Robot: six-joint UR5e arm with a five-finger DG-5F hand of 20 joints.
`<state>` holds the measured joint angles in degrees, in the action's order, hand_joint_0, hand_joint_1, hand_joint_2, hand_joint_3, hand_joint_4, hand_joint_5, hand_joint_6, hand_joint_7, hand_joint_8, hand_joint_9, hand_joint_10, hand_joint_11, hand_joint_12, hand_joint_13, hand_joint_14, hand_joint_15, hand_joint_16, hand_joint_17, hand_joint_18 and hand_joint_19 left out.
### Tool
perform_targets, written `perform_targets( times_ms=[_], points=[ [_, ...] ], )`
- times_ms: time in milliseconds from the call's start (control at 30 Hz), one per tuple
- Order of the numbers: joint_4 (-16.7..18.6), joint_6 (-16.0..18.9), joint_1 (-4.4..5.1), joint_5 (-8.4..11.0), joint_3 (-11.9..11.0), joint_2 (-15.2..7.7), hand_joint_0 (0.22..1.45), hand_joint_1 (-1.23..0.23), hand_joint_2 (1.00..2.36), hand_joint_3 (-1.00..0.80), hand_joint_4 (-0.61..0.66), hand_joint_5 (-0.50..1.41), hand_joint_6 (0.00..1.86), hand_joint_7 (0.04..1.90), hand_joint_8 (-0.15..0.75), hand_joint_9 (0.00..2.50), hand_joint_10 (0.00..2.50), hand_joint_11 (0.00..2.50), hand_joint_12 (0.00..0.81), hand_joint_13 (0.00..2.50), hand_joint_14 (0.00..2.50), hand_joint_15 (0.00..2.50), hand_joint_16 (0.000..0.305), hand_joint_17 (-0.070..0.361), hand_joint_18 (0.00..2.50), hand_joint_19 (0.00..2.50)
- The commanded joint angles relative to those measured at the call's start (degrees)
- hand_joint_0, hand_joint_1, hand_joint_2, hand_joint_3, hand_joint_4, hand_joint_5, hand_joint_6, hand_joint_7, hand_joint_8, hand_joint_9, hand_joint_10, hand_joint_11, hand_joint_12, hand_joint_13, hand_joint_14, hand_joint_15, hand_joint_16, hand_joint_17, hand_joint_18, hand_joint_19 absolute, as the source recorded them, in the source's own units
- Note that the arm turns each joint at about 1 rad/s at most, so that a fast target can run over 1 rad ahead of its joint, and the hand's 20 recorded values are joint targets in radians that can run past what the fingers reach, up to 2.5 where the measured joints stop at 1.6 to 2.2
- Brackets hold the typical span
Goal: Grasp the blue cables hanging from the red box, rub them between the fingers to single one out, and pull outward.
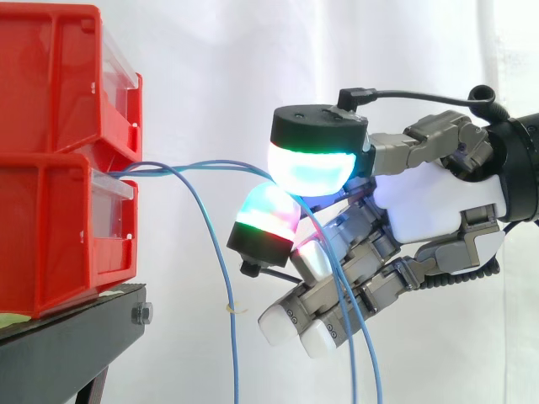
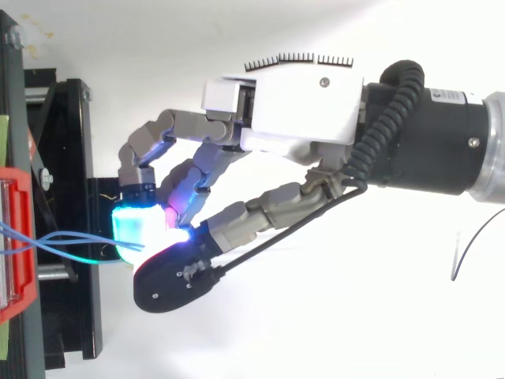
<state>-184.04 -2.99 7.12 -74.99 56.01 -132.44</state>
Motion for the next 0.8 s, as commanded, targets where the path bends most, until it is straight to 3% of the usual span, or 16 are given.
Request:
perform_targets(
  times_ms=[0, 200, 367, 533, 667, 767],
  points=[
    [0.0, 0.0, -0.01, 0.02, 0.0, 0.0, 0.67, -0.84, 1.01, -0.3, 0.15, -0.18, 0.93, 1.01, 0.331, 0.96, 0.02, 0.71, 0.4, 0.68, 0.01, 0.34, 0.043, 0.097, 0.64, 0.28],
    [0.0, 0.0, -0.01, 0.02, 0.0, 0.0, 0.72, -0.92, 1.0, -0.5, 0.2, -0.19, 0.95, 0.94, 0.329, 0.94, 0.02, 0.77, 0.395, 0.69, 0.01, 0.34, 0.043, 0.096, 0.65, 0.25],
    [0.0, 0.0, -0.01, 0.02, 0.0, 0.1, 0.63, -0.86, 1.0, -0.5, 0.2, -0.18, 0.94, 0.96, 0.334, 0.98, 0.01, 0.77, 0.392, 0.7, 0.01, 0.36, 0.042, 0.095, 0.65, 0.29],
    [0.0, 0.0, -0.01, 0.02, 0.0, 0.1, 0.54, -0.69, 1.0, -0.5, 0.2, -0.16, 0.92, 1.0, 0.347, 1.03, 0.01, 0.74, 0.401, 0.73, 0.01, 0.37, 0.044, 0.1, 0.66, 0.32],
    [0.0, 0.1, -0.01, 0.02, -0.1, 0.0, 0.53, -0.63, 1.0, -0.5, 0.19, -0.16, 0.91, 1.0, 0.35, 1.04, 0.01, 0.72, 0.407, 0.73, 0.01, 0.37, 0.045, 0.102, 0.66, 0.33],
    [0.0, 0.2, -0.01, -0.06, -0.1, 0.1, 0.61, -0.64, 1.0, -0.46, 0.18, -0.16, 0.9, 1.04, 0.338, 1.01, 0.02, 0.69, 0.399, 0.73, 0.01, 0.38, 0.043, 0.096, 0.64, 0.34]
  ],
)
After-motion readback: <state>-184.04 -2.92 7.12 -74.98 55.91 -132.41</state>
